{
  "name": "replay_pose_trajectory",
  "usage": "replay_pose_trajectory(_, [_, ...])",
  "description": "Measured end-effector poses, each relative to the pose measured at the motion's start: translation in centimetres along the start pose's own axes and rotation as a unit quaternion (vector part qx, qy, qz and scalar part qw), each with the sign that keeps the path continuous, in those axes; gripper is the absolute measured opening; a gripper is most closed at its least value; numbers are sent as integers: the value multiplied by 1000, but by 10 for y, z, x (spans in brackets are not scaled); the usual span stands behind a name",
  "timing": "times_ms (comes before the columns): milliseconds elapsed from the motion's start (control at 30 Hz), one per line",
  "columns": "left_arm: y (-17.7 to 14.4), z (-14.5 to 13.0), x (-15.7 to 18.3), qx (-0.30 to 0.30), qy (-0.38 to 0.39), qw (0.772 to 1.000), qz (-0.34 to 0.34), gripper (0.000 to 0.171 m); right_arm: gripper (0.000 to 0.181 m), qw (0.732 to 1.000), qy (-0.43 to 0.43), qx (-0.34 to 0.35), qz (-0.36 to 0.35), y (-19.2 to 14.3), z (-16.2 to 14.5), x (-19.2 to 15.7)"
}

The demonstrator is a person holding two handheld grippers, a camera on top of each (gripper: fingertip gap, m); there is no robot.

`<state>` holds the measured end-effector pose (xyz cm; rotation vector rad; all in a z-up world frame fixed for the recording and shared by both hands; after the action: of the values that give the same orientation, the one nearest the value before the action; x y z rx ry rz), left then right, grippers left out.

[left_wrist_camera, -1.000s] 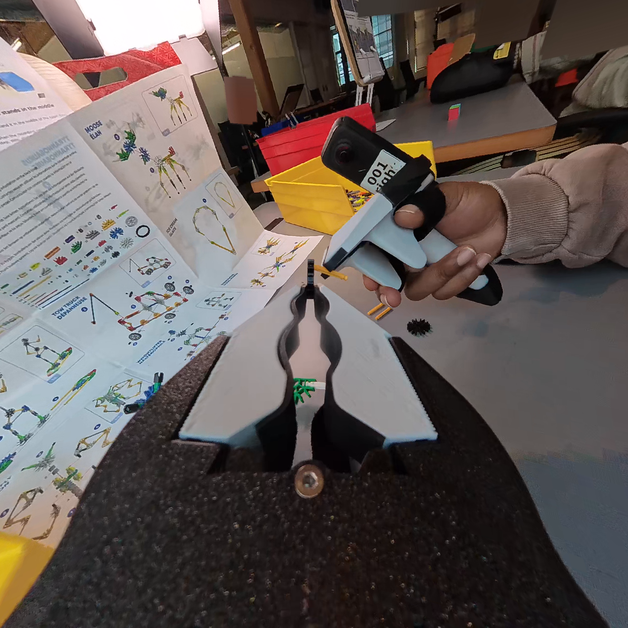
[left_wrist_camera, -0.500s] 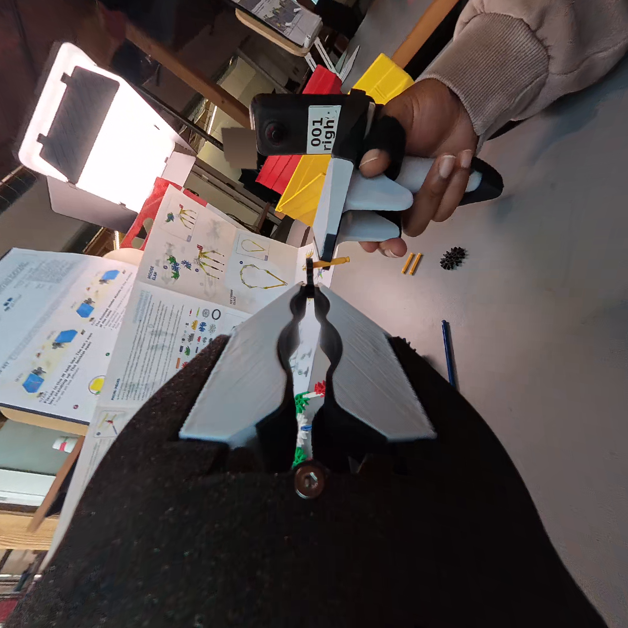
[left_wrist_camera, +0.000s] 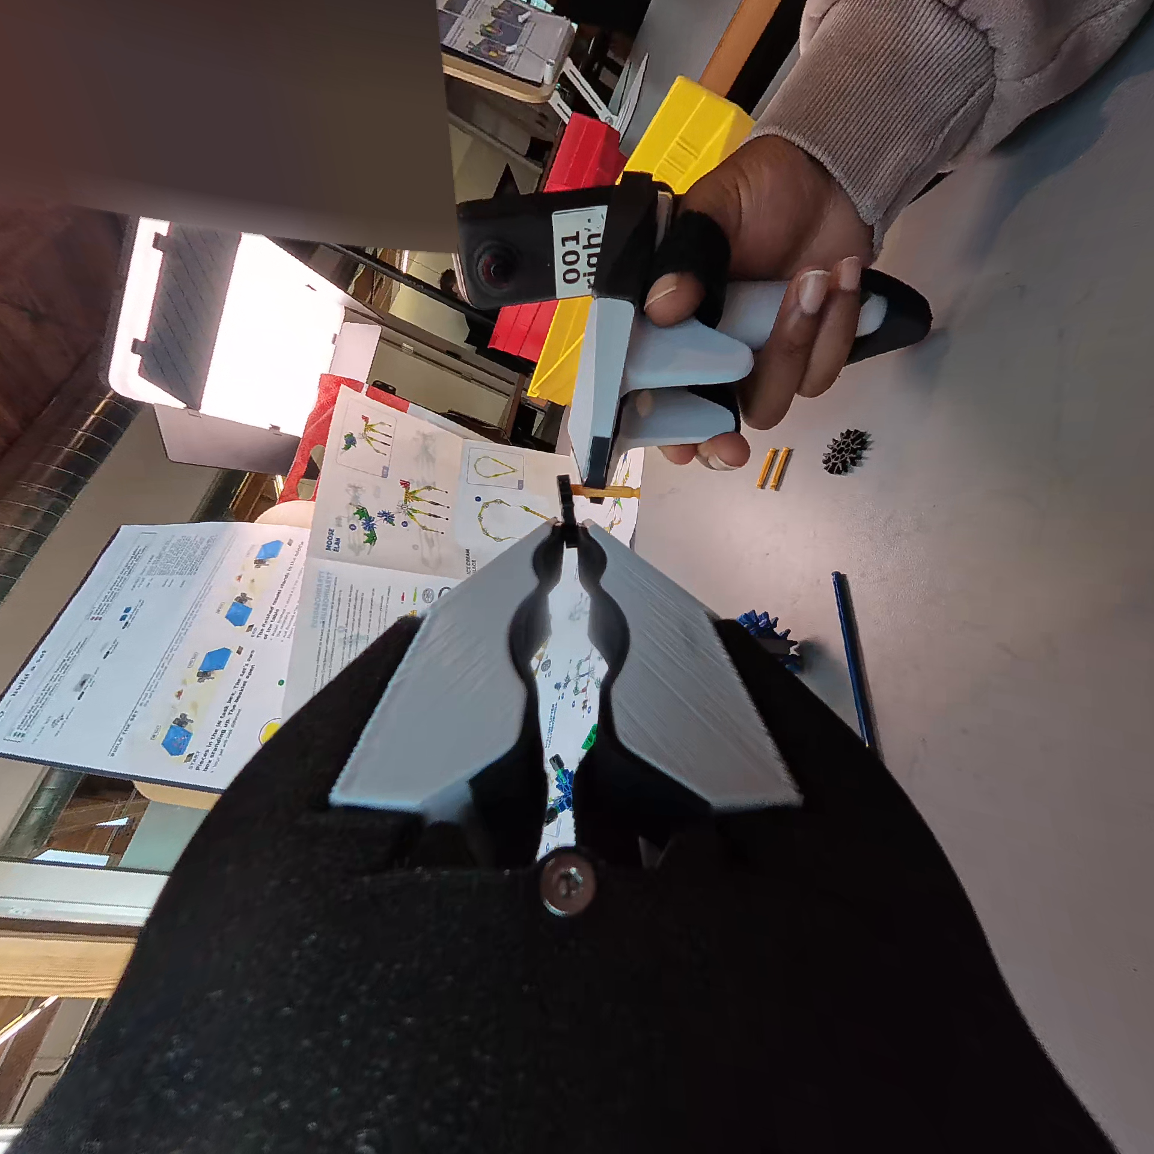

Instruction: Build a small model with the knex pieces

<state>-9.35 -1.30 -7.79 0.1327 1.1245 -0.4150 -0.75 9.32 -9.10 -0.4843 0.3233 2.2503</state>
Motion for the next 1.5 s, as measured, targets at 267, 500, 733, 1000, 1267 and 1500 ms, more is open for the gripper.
replay_pose_trajectory(267, [1, -2, 6, 0, -15, 999, -44, 2, 0, 999, 15, -32, 5, 3, -6, 0])
replay_pose_trajectory(500, [3, -5, 8, 4, -42, 997, -58, 2, 0, 998, 24, -51, -10, 2, -9, 2])
replay_pose_trajectory(733, [4, -10, 5, 34, -139, 986, -88, 2, 0, 998, 7, -59, -16, 1, -8, 1])
replay_pose_trajectory(1000, [6, -25, 2, 95, -362, 904, -208, 2, 0, 998, 27, -64, 4, 2, -11, 0])
replay_pose_trajectory(1267, [12, -34, 1, 107, -479, 835, -250, 2, 0, 997, 41, -59, -9, 1, -10, 3])
replay_pose_trajectory(1500, [14, -37, 3, 92, -477, 840, -241, 2, 0, 992, 126, -28, 8, 1, -13, 11])
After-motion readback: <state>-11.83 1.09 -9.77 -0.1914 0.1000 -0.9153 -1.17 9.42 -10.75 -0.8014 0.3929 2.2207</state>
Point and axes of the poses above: each gripper's, where its closed fingertips meet, y out along the fingers, z out of its top, x = y × z across the jaws, the point moved 7 cm from there along -y, back along the fingers, and after that the axes turned 1 degree about -x, right-handed, at the moved point
